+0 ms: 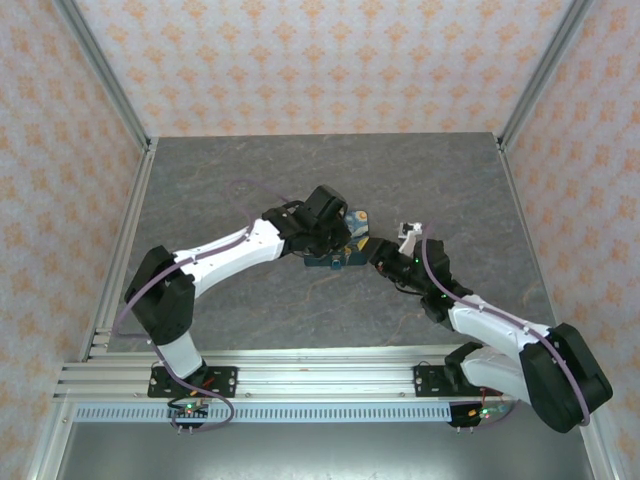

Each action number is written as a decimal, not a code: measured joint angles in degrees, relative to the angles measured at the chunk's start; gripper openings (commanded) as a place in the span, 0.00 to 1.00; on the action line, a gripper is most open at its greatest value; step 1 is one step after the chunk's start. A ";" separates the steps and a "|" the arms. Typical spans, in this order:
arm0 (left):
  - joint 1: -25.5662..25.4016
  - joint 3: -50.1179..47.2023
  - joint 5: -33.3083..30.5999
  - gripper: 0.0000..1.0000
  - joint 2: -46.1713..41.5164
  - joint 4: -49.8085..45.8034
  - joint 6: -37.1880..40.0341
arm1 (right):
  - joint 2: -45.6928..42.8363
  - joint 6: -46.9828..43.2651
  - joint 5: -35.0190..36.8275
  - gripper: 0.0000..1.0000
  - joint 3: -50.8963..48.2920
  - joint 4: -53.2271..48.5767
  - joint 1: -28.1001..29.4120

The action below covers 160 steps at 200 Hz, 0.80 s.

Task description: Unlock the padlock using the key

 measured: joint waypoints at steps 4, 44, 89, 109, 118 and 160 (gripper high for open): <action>-0.09 0.20 -0.07 0.00 0.13 -0.15 0.00 | 0.00 0.00 0.00 0.33 0.04 0.17 0.00; -0.74 0.72 -0.33 0.00 1.01 -1.09 -0.02 | 0.66 -0.02 0.02 0.31 0.15 1.75 0.66; -1.09 1.36 -0.70 0.00 1.46 -1.44 -0.04 | 3.06 -0.07 0.00 0.28 0.26 2.99 1.95; -1.09 1.36 -1.11 0.00 1.49 -1.64 -0.04 | 3.89 -0.35 -0.02 0.27 0.52 3.13 2.69; -1.09 1.36 -1.20 0.00 1.49 -1.64 -0.04 | 4.20 -0.55 -0.02 0.27 0.68 3.21 3.06; -1.07 1.38 -1.55 0.00 1.49 -1.84 -0.04 | 5.22 -0.92 -0.04 0.25 1.18 3.58 3.50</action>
